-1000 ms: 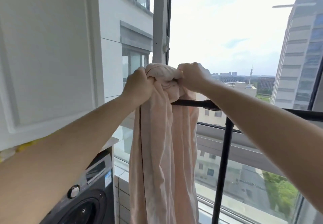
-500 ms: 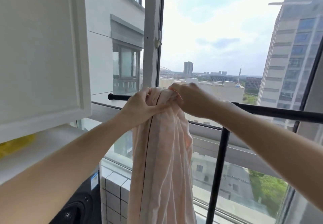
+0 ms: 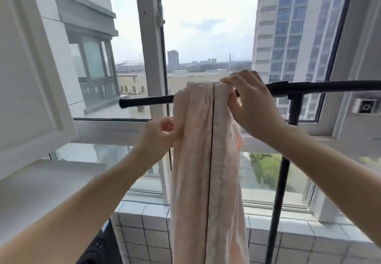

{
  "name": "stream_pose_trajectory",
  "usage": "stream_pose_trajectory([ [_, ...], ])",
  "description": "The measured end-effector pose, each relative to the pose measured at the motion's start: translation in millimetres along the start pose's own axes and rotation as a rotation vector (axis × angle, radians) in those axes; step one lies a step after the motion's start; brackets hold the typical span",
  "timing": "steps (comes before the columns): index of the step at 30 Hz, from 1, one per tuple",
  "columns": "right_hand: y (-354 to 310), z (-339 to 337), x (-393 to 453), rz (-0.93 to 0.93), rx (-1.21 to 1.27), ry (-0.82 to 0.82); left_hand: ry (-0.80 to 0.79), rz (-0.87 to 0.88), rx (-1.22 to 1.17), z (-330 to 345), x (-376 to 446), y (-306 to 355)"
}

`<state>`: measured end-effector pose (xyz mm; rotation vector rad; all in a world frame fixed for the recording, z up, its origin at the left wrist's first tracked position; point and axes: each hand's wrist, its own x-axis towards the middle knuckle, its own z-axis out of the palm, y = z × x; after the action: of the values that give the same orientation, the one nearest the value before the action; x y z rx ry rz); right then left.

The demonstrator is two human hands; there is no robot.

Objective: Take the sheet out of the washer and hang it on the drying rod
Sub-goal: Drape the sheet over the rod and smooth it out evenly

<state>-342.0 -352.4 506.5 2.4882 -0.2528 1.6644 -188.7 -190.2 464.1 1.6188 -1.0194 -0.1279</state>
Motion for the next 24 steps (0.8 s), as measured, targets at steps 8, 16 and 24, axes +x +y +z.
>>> stream_pose_trajectory([
  [8, -44, -11, -31, 0.255, -0.068, -0.102, 0.058, 0.315, 0.026, -6, -8, -14],
  [16, -91, -21, -33, 0.750, 0.302, -0.247, 0.093, 0.333, -0.107, -4, -21, -4],
  [24, -97, -7, -9, 0.794, 0.173, -0.240, 0.025, 0.002, -0.326, 7, -18, 14],
])
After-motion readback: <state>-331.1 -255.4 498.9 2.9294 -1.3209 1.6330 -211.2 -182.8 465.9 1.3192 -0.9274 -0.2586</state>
